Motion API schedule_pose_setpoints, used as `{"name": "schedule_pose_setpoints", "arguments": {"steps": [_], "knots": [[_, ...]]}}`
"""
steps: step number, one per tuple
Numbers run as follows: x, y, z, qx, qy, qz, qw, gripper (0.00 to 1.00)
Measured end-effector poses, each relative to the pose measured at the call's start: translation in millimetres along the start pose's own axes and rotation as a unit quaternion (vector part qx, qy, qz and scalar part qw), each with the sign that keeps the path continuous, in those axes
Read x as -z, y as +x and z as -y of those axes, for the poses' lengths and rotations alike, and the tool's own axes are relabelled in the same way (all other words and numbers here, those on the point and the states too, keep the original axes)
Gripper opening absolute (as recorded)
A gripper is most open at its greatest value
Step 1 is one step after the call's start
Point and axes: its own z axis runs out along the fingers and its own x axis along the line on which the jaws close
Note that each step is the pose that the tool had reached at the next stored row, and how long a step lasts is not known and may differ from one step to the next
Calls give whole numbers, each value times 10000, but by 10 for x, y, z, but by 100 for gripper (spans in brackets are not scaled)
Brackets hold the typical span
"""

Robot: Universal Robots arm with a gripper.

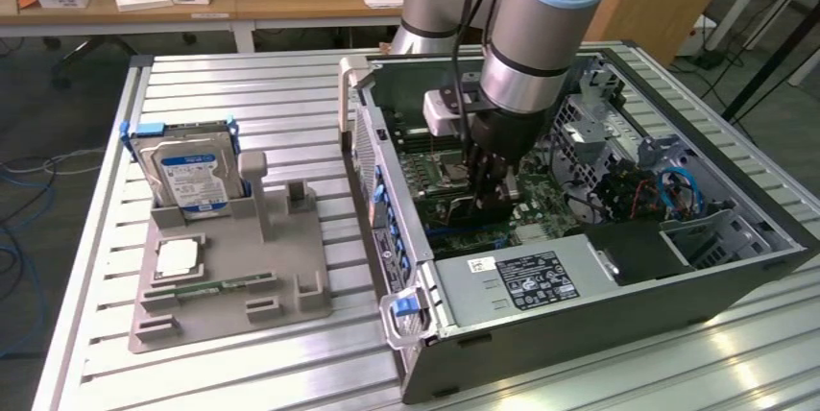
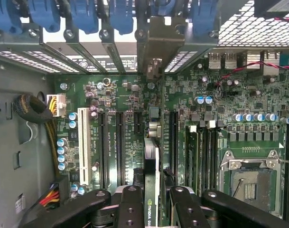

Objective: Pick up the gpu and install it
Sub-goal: 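Insert the gpu into the slot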

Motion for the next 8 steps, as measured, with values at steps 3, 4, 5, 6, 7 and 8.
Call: {"name": "schedule_pose_setpoints", "arguments": {"steps": [3, 4, 5, 6, 7, 8], "knots": [[-1, 0, 0, 32, -1, 1, 10000, 26], [-1, 0, 0, 33, -1, 1, 10000, 26], [-1, 0, 0, 32, -1, 1, 10000, 26], [0, -1, 0, 33, -1, 1, 10000, 26], [-1, -3, 1, 33, -1, 1, 10000, 26], [0, -9, -1, 32, -1, 0, 10000, 26]]}}
